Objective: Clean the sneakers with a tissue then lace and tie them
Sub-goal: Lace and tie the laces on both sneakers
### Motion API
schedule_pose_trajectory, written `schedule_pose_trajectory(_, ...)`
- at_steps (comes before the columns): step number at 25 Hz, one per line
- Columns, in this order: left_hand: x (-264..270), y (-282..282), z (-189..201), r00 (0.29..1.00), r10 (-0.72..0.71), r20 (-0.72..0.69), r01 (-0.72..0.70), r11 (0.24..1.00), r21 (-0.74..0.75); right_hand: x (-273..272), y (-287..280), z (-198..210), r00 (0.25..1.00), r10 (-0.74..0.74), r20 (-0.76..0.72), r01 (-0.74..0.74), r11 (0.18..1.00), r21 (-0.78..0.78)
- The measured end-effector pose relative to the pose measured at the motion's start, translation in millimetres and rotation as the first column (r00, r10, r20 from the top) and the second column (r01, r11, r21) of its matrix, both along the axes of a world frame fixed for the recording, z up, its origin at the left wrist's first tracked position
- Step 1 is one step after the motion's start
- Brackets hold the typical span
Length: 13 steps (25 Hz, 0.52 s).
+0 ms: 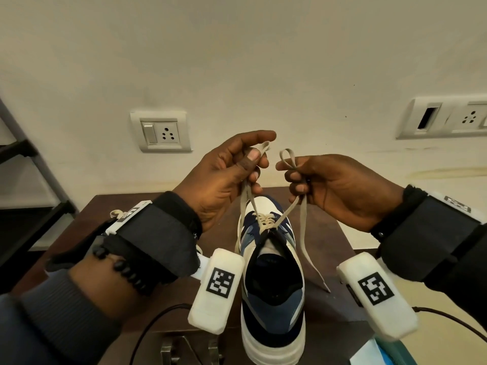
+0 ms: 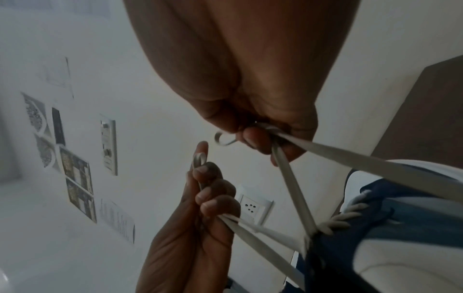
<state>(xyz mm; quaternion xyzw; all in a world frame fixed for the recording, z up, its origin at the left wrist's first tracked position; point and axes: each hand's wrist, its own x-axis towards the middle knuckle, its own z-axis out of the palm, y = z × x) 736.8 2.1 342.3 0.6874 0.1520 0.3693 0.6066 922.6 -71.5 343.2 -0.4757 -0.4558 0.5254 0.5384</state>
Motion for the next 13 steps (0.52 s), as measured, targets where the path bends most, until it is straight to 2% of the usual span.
schedule_pose_trajectory(4,1.3,6.0,-0.5,0.999,0.048,0.005,-0.048,0.997,-0.060,2.3,1.2,-9.3,0.993,-0.073,0.088,0.068,0.996,0.055)
schedule_pose_trajectory(7,2.2,4.5,0.2,0.999,0.046,-0.019,-0.047,0.995,-0.091,4.0,1.3,-5.3,0.991,-0.103,0.088,0.094,0.991,0.099)
schedule_pose_trajectory(13,6.6,0.0,7.5,0.980,-0.034,-0.198,0.032,0.999,-0.013,-4.1,-0.8,5.4,0.981,-0.068,0.180,0.031,0.979,0.201)
